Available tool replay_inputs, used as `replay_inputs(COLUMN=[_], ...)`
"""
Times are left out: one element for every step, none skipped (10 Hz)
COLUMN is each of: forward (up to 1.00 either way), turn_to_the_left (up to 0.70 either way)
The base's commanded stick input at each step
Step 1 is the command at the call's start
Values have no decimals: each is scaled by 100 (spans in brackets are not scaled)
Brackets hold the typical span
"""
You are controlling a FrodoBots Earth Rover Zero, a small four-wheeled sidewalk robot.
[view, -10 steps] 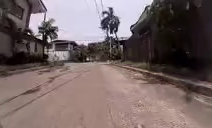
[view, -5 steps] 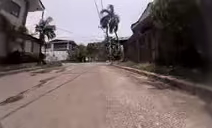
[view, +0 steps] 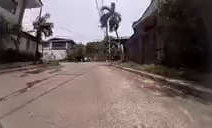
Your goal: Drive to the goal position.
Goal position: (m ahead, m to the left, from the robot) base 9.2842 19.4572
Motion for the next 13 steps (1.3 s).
replay_inputs(forward=[100,100,100,100,100,100,100,100,100,100,100,100,100], turn_to_the_left=[3,3,3,3,3,3,3,3,3,3,3,3,3])
